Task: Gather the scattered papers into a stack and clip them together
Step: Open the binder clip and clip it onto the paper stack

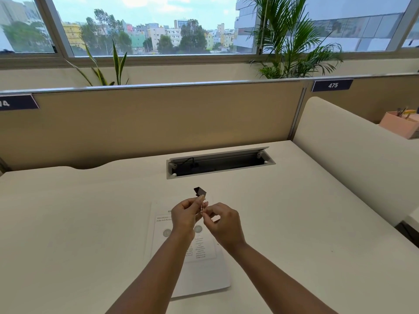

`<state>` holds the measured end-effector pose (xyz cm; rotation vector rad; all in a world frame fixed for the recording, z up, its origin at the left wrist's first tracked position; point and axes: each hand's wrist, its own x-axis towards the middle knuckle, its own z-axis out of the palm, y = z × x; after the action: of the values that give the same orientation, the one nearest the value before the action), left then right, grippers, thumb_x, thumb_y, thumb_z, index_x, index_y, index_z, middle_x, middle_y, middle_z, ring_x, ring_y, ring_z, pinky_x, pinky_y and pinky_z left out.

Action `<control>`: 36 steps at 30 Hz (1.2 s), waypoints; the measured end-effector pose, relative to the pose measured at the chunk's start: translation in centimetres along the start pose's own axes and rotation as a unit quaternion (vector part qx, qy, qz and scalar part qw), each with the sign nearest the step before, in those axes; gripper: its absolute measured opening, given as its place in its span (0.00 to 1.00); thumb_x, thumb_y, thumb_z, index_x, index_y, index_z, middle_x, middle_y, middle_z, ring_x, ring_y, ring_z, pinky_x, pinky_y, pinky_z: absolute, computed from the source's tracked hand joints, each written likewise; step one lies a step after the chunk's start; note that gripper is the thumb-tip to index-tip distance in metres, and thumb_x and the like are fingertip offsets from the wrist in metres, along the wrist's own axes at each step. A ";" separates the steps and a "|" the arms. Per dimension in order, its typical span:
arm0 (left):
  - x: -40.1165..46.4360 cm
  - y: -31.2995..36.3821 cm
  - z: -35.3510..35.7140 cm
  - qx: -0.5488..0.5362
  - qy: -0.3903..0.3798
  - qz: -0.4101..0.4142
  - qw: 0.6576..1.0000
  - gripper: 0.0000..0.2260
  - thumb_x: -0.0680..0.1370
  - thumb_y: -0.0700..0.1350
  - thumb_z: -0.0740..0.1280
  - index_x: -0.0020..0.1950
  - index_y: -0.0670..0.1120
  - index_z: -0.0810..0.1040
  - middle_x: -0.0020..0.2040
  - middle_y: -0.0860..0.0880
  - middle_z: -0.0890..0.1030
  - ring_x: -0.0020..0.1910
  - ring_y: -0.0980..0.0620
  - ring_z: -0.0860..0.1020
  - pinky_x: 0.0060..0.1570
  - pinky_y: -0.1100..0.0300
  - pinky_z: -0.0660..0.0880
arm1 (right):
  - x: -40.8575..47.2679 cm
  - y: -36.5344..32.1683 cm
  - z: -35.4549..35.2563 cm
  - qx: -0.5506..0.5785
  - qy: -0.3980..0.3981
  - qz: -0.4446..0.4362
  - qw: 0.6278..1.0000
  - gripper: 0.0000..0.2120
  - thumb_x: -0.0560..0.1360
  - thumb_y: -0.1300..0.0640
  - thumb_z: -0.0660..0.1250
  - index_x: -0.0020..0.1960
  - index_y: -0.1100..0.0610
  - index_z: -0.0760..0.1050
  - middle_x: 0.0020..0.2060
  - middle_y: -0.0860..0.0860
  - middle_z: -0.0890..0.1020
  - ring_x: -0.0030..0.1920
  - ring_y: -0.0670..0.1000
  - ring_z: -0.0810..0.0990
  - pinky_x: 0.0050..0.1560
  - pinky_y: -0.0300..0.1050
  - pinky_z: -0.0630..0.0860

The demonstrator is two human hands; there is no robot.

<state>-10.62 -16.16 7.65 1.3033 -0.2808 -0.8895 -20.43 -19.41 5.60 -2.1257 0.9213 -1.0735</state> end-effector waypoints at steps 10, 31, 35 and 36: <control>-0.1 -0.5 0.4 0.004 0.047 0.011 0.999 0.05 0.72 0.39 0.71 0.39 0.39 0.79 0.37 0.42 0.82 0.39 0.45 0.82 0.41 0.55 0.81 | 0.4 -0.2 -0.3 0.001 -0.011 0.007 1.000 0.06 0.70 0.61 0.67 0.42 0.61 0.82 0.38 0.54 0.84 0.35 0.43 0.78 0.38 0.44 0.81; -0.4 0.2 -0.4 -0.020 -0.136 -0.076 0.988 0.11 0.71 0.37 0.70 0.53 0.43 0.80 0.41 0.47 0.86 0.42 0.50 0.85 0.39 0.63 0.81 | 0.9 0.4 -0.2 -0.008 0.003 0.062 0.998 0.05 0.74 0.60 0.63 0.43 0.61 0.76 0.37 0.52 0.79 0.38 0.49 0.76 0.40 0.44 0.77; -0.3 0.4 -0.6 -0.015 -0.137 -0.063 0.988 0.10 0.72 0.36 0.70 0.52 0.43 0.80 0.40 0.48 0.86 0.40 0.51 0.85 0.38 0.64 0.81 | 0.9 0.2 -0.2 0.002 -0.004 0.052 0.999 0.05 0.75 0.61 0.62 0.44 0.61 0.75 0.37 0.49 0.76 0.36 0.46 0.72 0.39 0.40 0.74; -0.3 0.4 -0.7 -0.012 -0.140 -0.057 0.988 0.10 0.72 0.36 0.70 0.52 0.44 0.80 0.40 0.48 0.86 0.40 0.51 0.85 0.38 0.64 0.81 | 0.9 0.2 -0.2 0.007 -0.002 0.053 0.999 0.05 0.75 0.61 0.61 0.44 0.61 0.74 0.37 0.50 0.76 0.36 0.46 0.72 0.38 0.41 0.74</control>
<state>-10.26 -15.45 7.88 1.1793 -0.4160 -1.1731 -20.29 -20.28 6.01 -2.0426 1.0109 -1.0185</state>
